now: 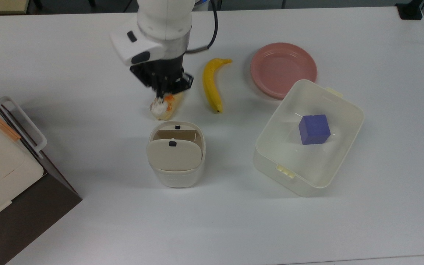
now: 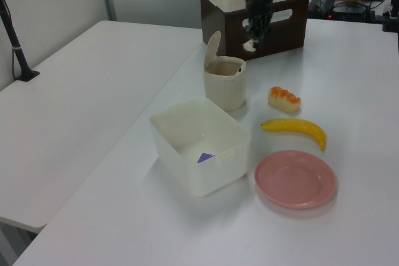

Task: Grab it up and put it in the trash
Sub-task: 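Carry the wrapper over the open white trash bin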

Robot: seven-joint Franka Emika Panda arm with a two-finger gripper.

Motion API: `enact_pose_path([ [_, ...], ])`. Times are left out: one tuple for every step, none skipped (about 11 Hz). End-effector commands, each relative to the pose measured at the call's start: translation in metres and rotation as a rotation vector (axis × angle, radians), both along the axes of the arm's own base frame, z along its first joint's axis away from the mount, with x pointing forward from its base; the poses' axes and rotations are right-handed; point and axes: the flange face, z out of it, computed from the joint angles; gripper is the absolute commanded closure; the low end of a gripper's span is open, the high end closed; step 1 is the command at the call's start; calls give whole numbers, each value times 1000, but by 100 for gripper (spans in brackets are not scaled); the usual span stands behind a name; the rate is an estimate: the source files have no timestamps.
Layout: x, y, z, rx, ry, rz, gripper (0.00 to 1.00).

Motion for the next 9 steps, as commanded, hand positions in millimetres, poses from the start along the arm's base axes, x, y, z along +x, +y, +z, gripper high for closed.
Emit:
enact_pose_path([
  [27,0,5,26,-145,-108,100],
  [29,0,7,29,-162,-112,100],
  [31,3,11,35,-192,-119,100],
  [32,6,9,31,-196,-113,100],
  [36,9,-3,23,-180,-106,100],
  [38,13,-14,11,-171,-109,100],
  [41,22,-30,-9,-157,-115,100],
  [41,23,-36,-30,-153,-120,100],
  [42,26,-44,-33,-143,-116,100],
])
